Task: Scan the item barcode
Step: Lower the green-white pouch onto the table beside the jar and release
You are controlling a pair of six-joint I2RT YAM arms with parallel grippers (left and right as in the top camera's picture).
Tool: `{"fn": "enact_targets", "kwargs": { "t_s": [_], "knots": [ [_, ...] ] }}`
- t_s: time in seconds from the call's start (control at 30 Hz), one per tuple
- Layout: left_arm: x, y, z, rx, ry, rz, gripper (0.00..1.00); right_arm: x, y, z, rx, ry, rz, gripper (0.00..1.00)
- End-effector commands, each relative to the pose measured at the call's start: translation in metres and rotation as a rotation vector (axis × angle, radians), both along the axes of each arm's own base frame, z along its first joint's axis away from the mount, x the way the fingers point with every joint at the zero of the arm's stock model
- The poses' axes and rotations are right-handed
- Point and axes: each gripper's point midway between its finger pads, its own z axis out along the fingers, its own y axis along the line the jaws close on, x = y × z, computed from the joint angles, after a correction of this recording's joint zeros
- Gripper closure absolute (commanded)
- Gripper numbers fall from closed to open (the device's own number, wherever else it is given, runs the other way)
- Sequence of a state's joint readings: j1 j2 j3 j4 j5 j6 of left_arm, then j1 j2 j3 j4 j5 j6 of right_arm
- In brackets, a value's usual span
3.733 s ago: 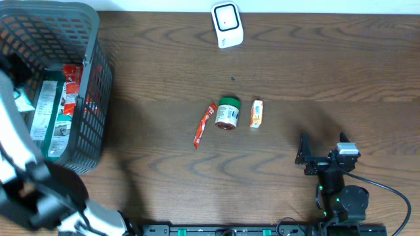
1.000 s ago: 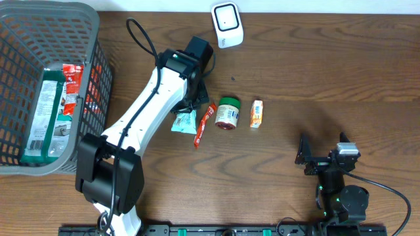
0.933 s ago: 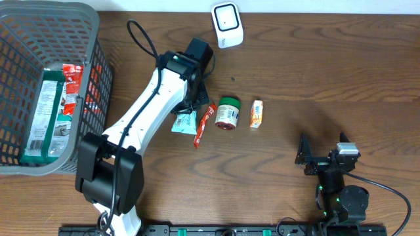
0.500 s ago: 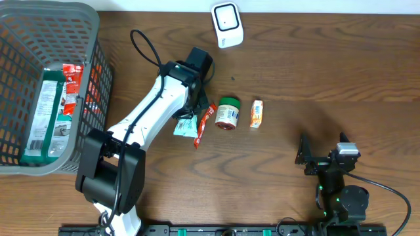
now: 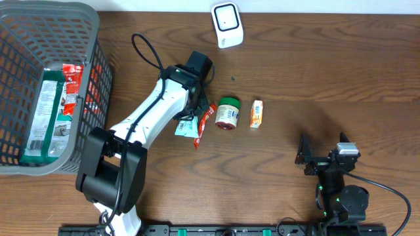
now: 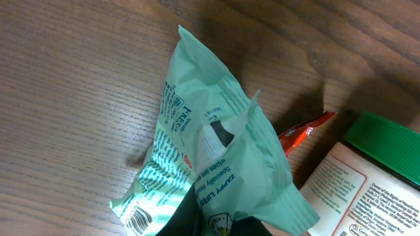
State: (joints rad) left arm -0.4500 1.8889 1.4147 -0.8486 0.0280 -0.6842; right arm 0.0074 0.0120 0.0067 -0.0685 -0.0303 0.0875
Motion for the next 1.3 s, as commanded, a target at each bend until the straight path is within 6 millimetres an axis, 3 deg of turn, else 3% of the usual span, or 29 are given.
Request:
{"fn": "enact_targets", "kwargs": {
  "t_s": [0.0,0.7,0.8,0.9,0.97,1.03,1.1,1.27],
  "knots": [
    [0.000,0.000,-0.004,0.002,0.005,0.008,0.93,0.000,-0.003,-0.001,0.009,0.002,-0.012,0.01],
    [0.001,-0.005,-0.014,0.006,0.012,-0.002,0.92,0.000,-0.003,-0.001,0.009,0.002,-0.012,0.01],
    [0.003,-0.006,-0.014,0.003,0.006,-0.002,0.76,0.000,-0.003,-0.001,0.009,0.002,-0.012,0.01],
    [0.002,-0.006,-0.014,0.002,0.007,-0.003,0.68,0.000,-0.003,-0.001,0.009,0.002,-0.012,0.01],
    [0.002,-0.007,-0.014,0.000,0.008,-0.005,0.46,0.000,-0.003,-0.001,0.009,0.002,-0.012,0.01],
    [0.002,-0.010,-0.013,-0.015,0.012,-0.039,0.32,0.000,-0.003,-0.001,0.009,0.002,-0.012,0.01],
    [0.004,-0.012,-0.009,-0.028,0.004,-0.071,0.26,0.000,-0.003,-0.001,0.009,0.002,-0.012,0.01],
    [0.011,-0.010,0.015,-0.048,-0.048,-0.071,0.23,0.000,-0.003,-0.001,0.009,0.002,-0.012,0.01]
  ]
}}
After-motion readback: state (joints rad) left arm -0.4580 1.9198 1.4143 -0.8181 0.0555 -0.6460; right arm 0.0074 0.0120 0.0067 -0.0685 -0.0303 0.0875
